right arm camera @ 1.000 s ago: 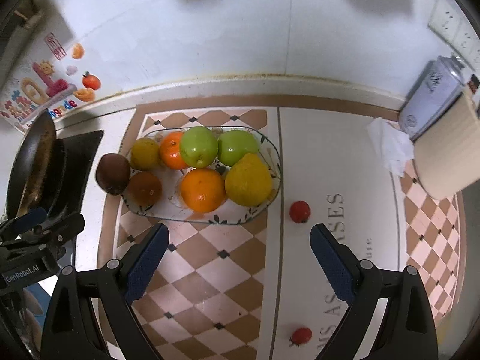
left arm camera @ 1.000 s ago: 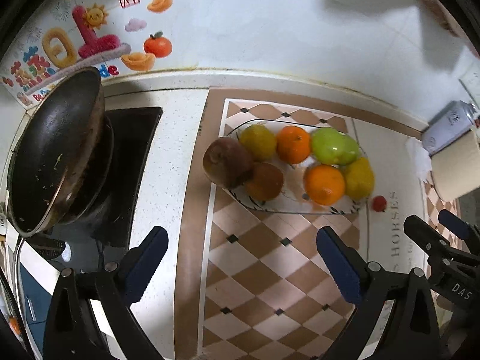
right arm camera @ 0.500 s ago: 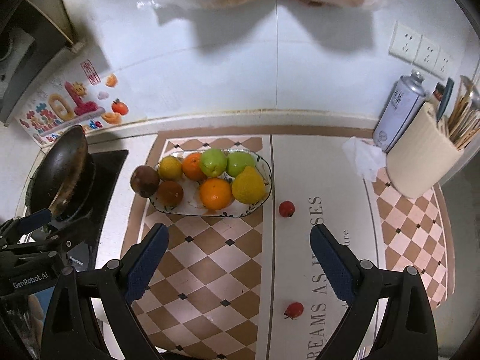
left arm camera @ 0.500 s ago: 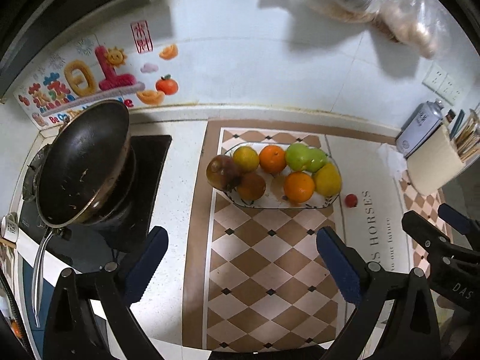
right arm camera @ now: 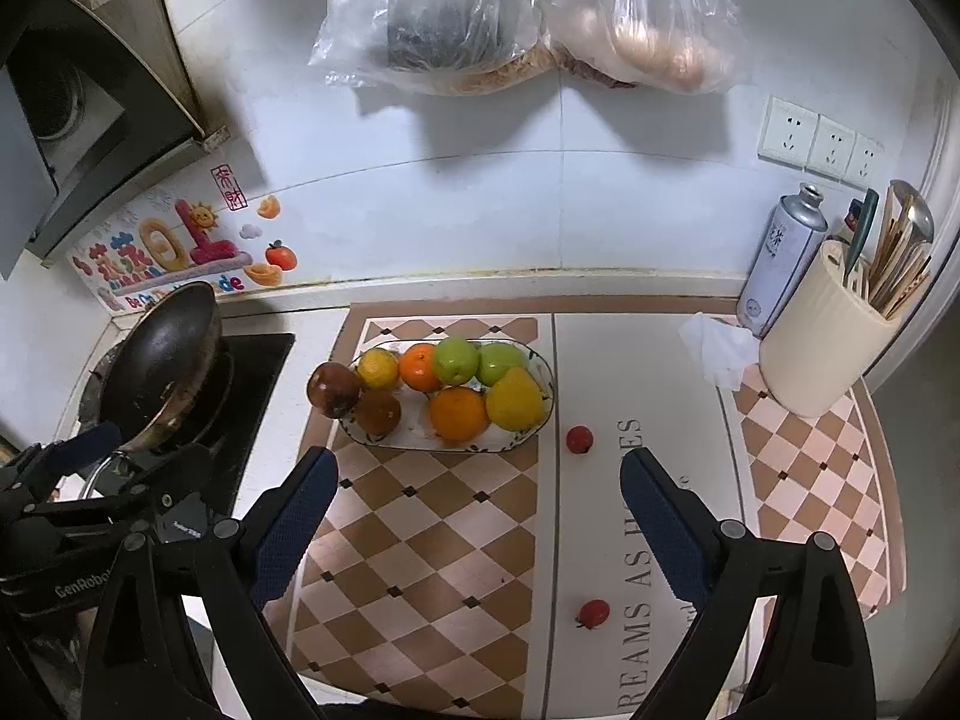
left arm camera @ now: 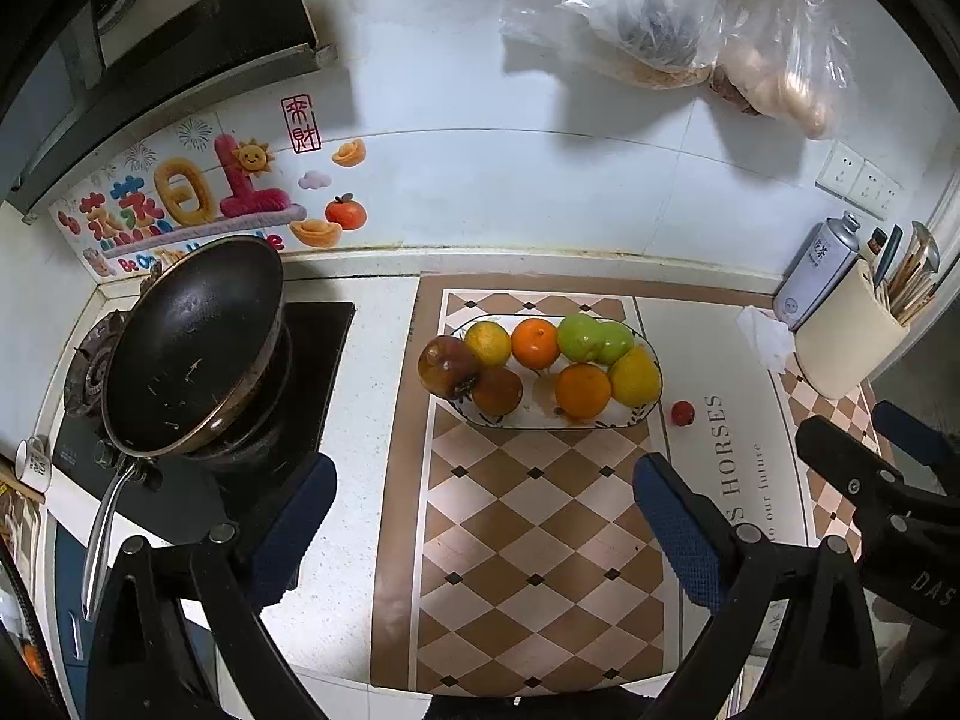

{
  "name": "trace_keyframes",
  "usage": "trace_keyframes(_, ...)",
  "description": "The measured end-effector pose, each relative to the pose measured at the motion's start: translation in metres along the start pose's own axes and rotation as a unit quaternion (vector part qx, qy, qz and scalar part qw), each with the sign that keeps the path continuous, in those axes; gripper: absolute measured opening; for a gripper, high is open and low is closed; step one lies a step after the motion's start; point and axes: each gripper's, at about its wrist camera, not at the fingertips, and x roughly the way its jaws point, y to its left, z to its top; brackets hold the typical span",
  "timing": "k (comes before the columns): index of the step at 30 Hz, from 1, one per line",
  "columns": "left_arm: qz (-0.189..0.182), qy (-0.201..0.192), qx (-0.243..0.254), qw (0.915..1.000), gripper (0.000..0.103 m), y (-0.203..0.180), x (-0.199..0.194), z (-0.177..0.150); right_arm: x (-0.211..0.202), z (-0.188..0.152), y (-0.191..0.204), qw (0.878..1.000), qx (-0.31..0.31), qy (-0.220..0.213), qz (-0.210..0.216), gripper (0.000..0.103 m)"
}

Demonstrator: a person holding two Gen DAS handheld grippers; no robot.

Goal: Organize fruits
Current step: 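Move both grippers toward the red cherry tomatoes on the runner, then grasp a red cherry tomato with the left gripper while the right gripper grasps another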

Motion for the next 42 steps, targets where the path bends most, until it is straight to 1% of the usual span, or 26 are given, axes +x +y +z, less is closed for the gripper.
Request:
trace_keyframes(6, 0.009, 0.006, -0.009, 0.9999, 0.101, -0.001, 0.009, 0.000, 0.011, -0.003, -0.009, 0.999, 0.021, 0.012, 0.021, 0.097)
trace_keyframes(8, 0.014, 0.000, -0.015, 0.9998, 0.101, -0.001, 0.014, 0.001, 0.017, -0.004, -0.021, 0.999, 0.039, 0.016, 0.028, 0.097)
trace_keyframes(11, 0.024, -0.012, -0.009, 0.9996, 0.103, -0.004, 0.027, 0.003, 0.032, -0.008, -0.045, 0.997, 0.064, 0.028, 0.017, 0.099)
trace_keyframes(13, 0.033, 0.004, 0.002, 0.9994, 0.103, -0.010, 0.043, 0.004, 0.049, -0.013, -0.069, 0.995, 0.090, 0.046, 0.008, 0.099)
trace_keyframes(14, 0.046, 0.016, 0.011, 0.9988, 0.103, -0.015, 0.055, 0.004, 0.055, -0.016, -0.078, 0.994, 0.099, 0.053, 0.005, 0.099)
trace_keyframes(17, 0.063, 0.047, 0.035, 0.9963, 0.103, -0.031, 0.086, 0.001, 0.092, -0.035, -0.118, 0.986, 0.130, 0.105, -0.007, 0.099)
trace_keyframes(19, 0.069, 0.071, 0.049, 0.9938, 0.103, -0.042, 0.107, -0.004, 0.116, -0.053, -0.134, 0.981, 0.136, 0.140, -0.019, 0.099)
trace_keyframes(22, 0.066, 0.110, 0.074, 0.9890, 0.103, -0.062, 0.137, -0.014, 0.149, -0.086, -0.147, 0.973, 0.136, 0.187, -0.022, 0.099)
trace_keyframes(23, 0.063, 0.120, 0.082, 0.9873, 0.103, -0.069, 0.145, -0.018, 0.163, -0.101, -0.150, 0.968, 0.136, 0.209, -0.020, 0.099)
trace_keyframes(25, 0.059, 0.145, 0.101, 0.9825, 0.103, -0.084, 0.162, -0.025, 0.180, -0.121, -0.153, 0.963, 0.140, 0.231, -0.019, 0.099)
trace_keyframes(26, 0.054, 0.155, 0.110, 0.9803, 0.103, -0.092, 0.169, -0.029, 0.189, -0.133, -0.155, 0.960, 0.145, 0.241, -0.015, 0.096)
trace_keyframes(28, 0.047, 0.166, 0.123, 0.9774, 0.103, -0.105, 0.179, -0.032, 0.201, -0.151, -0.155, 0.954, 0.152, 0.257, -0.005, 0.086)
trace_keyframes(29, 0.044, 0.170, 0.128, 0.9762, 0.103, -0.111, 0.183, -0.032, 0.205, -0.157, -0.153, 0.953, 0.154, 0.260, 0.001, 0.078)
trace_keyframes(30, 0.039, 0.173, 0.132, 0.9752, 0.103, -0.117, 0.187, -0.032, 0.209, -0.163, -0.153, 0.953, 0.153, 0.262, 0.004, 0.071)
trace_keyframes(31, 0.034, 0.176, 0.134, 0.9746, 0.103, -0.123, 0.190, -0.031, 0.212, -0.168, -0.152, 0.954, 0.150, 0.260, 0.007, 0.068)
trace_keyframes(33, 0.014, 0.175, 0.135, 0.9752, 0.103, -0.135, 0.196, -0.026, 0.211, -0.172, -0.149, 0.958, 0.138, 0.250, 0.007, 0.051)
trace_keyframes(34, 0.006, 0.172, 0.134, 0.9759, 0.103, -0.142, 0.199, -0.021, 0.209, -0.171, -0.147, 0.962, 0.129, 0.240, 0.008, 0.046)
trace_keyframes(35, -0.002, 0.170, 0.133, 0.9764, 0.103, -0.148, 0.201, -0.017, 0.208, -0.171, -0.149, 0.963, 0.128, 0.235, 0.007, 0.031)
trace_keyframes(38, -0.039, 0.173, 0.132, 0.9752, 0.103, -0.172, 0.213, 0.000, 0.203, -0.165, -0.162, 0.966, 0.144, 0.215, 0.009, 0.030)
trace_keyframes(40, -0.083, 0.197, 0.117, 0.9698, 0.101, -0.187, 0.230, 0.013, 0.202, -0.159, -0.177, 0.966, 0.159, 0.205, 0.007, 0.030)
trace_keyframes(41, -0.097, 0.209, 0.111, 0.9668, 0.098, -0.194, 0.238, 0.018, 0.203, -0.157, -0.182, 0.965, 0.164, 0.204, 0.008, 0.030)
trace_keyframes(42, -0.110, 0.224, 0.105, 0.9626, 0.089, -0.202, 0.250, 0.025, 0.205, -0.152, -0.189, 0.965, 0.171, 0.200, 0.008, 0.030)
